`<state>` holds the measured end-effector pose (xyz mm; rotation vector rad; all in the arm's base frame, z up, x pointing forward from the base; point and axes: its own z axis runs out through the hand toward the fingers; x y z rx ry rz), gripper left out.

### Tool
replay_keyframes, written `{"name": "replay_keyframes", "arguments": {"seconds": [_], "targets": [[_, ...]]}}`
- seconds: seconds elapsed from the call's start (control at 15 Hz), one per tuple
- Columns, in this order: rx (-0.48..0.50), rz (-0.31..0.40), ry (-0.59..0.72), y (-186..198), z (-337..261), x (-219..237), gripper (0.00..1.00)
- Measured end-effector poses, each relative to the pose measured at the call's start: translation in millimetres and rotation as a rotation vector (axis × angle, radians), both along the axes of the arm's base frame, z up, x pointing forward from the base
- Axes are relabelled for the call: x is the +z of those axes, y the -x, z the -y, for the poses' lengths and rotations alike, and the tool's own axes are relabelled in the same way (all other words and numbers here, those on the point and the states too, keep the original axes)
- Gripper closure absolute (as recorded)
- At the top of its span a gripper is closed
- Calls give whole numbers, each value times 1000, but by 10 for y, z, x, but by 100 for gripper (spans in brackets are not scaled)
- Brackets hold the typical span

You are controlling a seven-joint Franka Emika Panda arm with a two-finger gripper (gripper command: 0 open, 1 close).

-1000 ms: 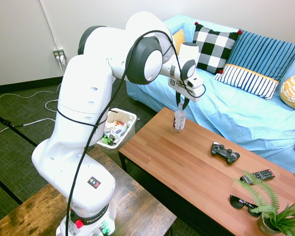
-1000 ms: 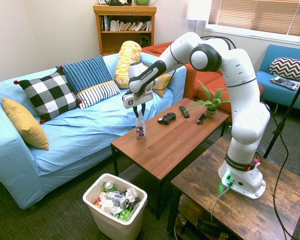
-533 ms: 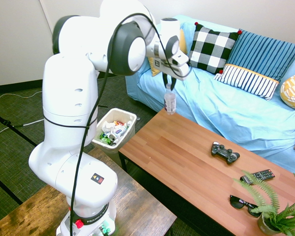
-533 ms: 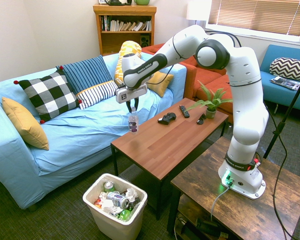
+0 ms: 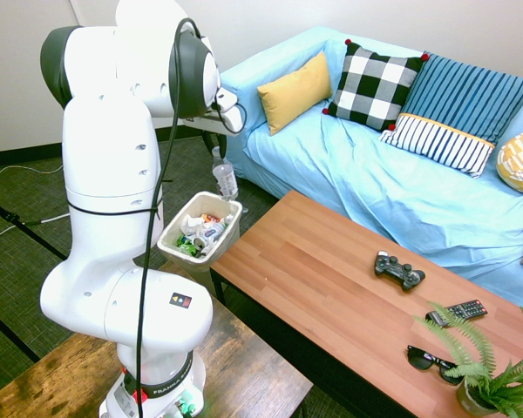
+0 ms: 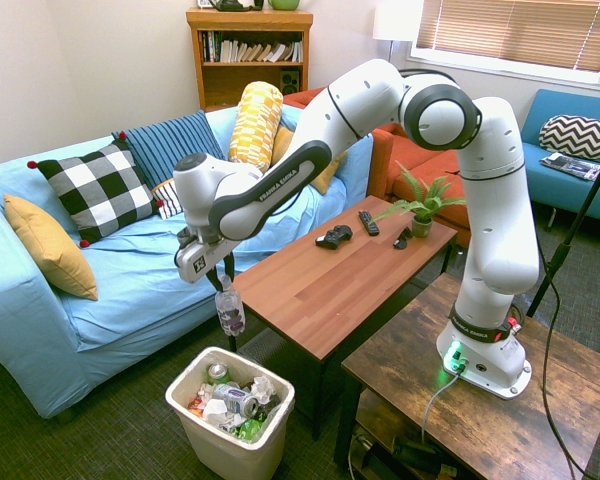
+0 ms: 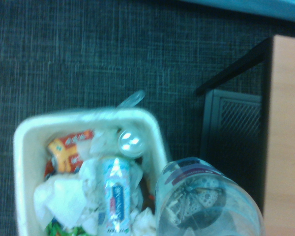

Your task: Throw the bottle in the trash bin

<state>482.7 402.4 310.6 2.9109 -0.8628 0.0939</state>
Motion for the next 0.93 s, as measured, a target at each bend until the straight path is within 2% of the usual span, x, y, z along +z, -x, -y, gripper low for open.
{"name": "replay_keyframes", "arguments": {"seconds": [0.27,0.53,0.8,0.87,0.93], "targets": [[27,-103,41,237,-168,-361,100],[56,-221,72,317,-380,-968,100],[83,-275,106,289,-728,-1446,100],[81,-289,113,239,-781,-1534,0],[75,-310,120,182,-799,-1617,0]]}}
